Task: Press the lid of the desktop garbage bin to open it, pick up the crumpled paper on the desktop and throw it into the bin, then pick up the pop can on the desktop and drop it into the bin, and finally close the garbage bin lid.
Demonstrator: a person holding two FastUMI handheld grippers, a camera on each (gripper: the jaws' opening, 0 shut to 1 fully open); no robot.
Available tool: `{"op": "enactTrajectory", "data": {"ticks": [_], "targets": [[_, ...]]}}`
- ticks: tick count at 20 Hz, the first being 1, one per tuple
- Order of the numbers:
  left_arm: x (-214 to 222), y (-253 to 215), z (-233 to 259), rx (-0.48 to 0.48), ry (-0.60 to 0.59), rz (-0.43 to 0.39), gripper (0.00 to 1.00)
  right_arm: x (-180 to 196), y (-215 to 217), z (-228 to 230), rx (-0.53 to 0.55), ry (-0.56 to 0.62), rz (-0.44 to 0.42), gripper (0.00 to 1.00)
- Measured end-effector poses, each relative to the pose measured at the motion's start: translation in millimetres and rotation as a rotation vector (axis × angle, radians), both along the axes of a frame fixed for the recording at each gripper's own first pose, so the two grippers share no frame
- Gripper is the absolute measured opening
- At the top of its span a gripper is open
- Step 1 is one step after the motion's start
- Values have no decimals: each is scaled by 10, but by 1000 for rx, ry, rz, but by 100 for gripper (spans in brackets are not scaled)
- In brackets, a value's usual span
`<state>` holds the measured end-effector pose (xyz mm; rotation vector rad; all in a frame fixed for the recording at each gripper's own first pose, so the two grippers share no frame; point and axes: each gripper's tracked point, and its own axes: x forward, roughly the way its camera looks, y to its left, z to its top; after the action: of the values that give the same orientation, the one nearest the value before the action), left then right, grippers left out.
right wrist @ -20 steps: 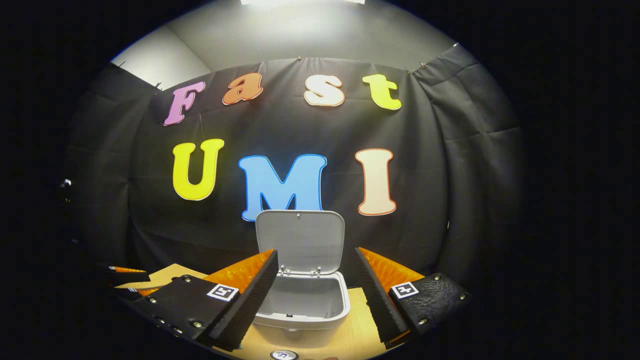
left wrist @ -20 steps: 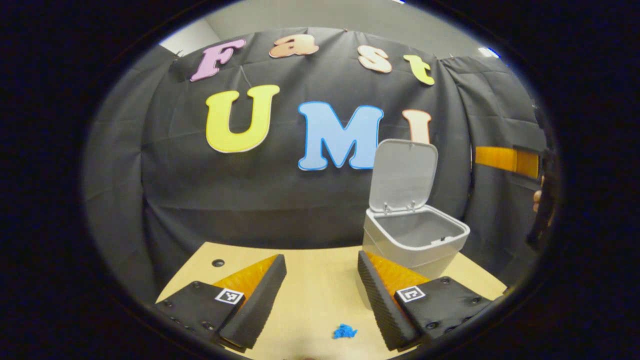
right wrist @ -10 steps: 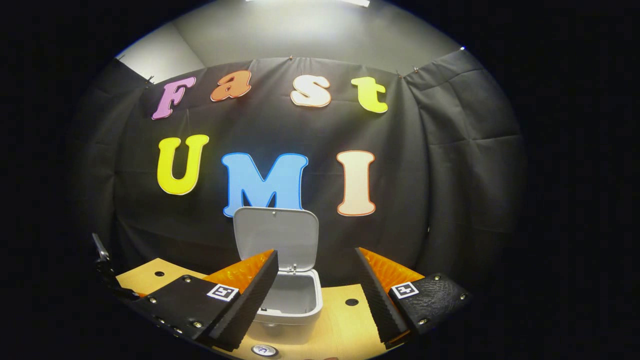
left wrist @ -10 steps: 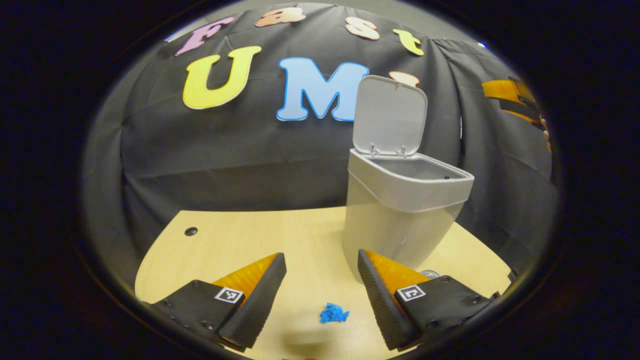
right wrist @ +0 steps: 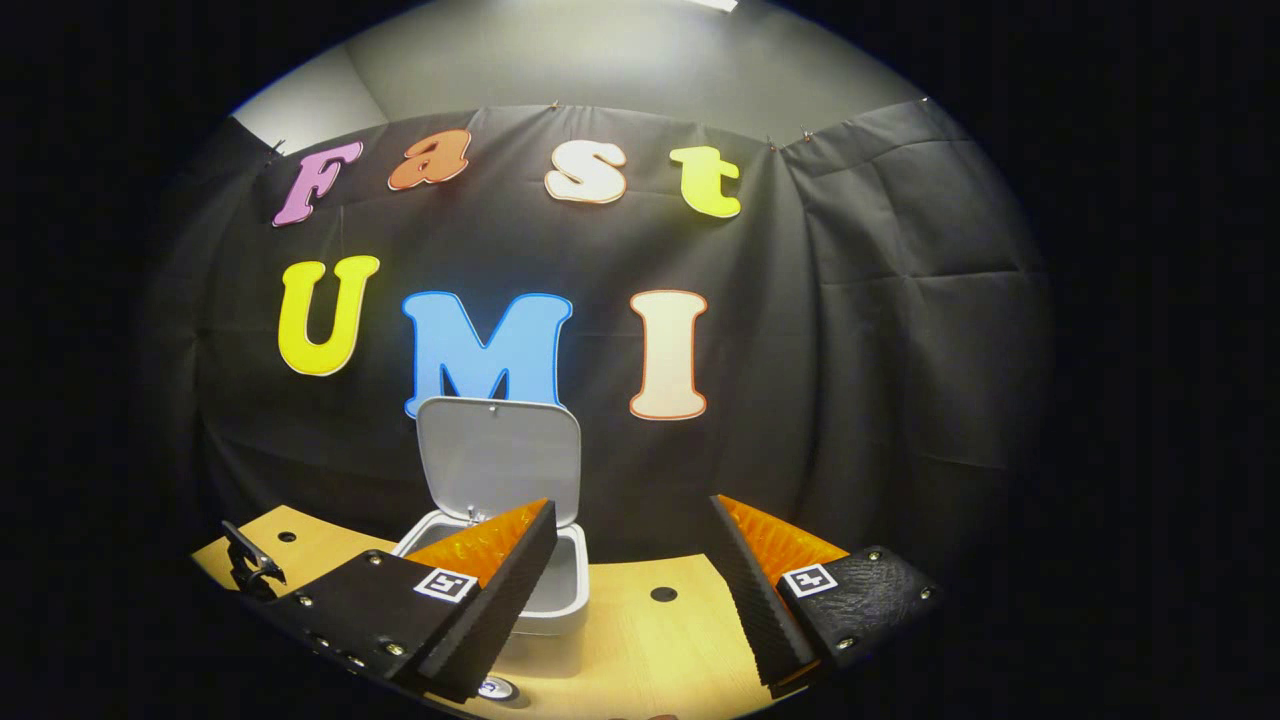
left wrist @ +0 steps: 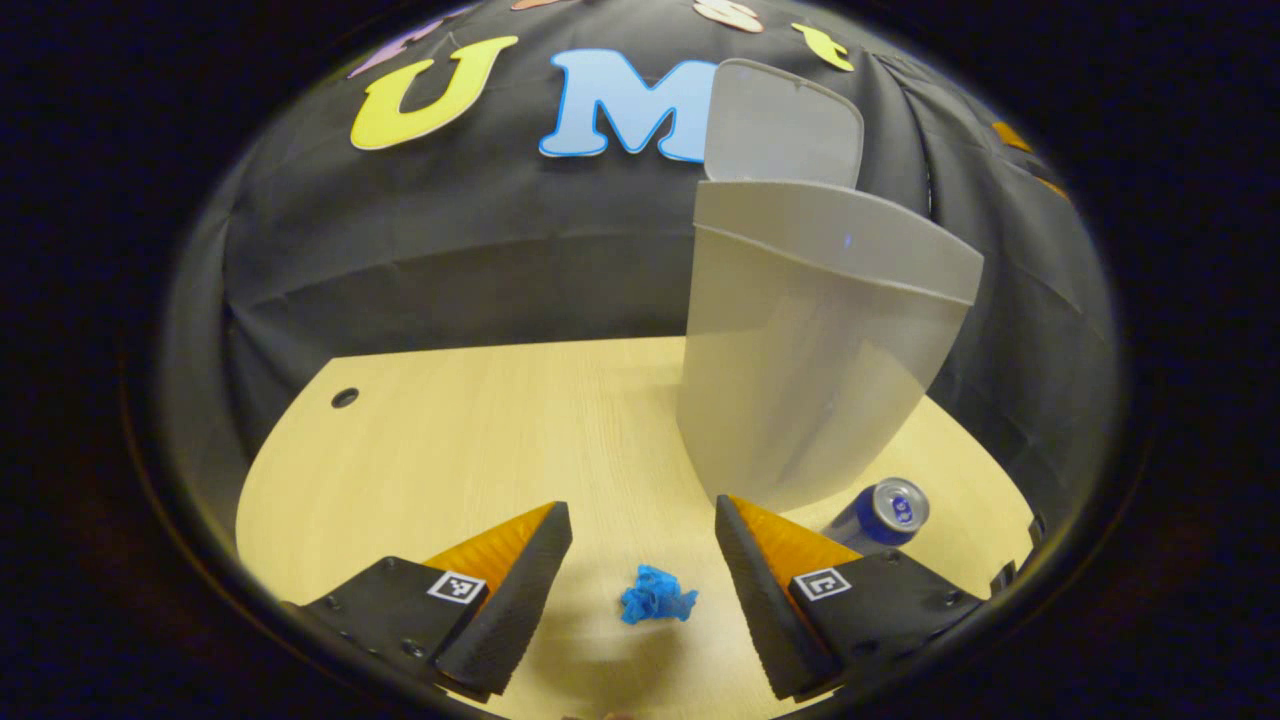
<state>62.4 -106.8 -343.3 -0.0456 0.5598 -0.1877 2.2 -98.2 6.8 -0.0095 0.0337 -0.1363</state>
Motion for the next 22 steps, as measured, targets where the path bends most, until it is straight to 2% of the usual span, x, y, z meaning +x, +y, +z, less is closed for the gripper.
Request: {"op": "enactTrajectory", "data": {"ticks": [10,20,21,22], "targets": [[-76,-34,-692,22,133,-8,96,-39,-316,-152,14,43,-69,95],[-104,-13,-1041,43,208,33,96,19,-323,-229,46,62,-55,95],[-101,0,-1053,57,202,38,95,23,-319,-243,49,62,-53,95],[-99,-5,-1070,62,201,42,88,28,-322,-247,49,62,-52,95]]}}
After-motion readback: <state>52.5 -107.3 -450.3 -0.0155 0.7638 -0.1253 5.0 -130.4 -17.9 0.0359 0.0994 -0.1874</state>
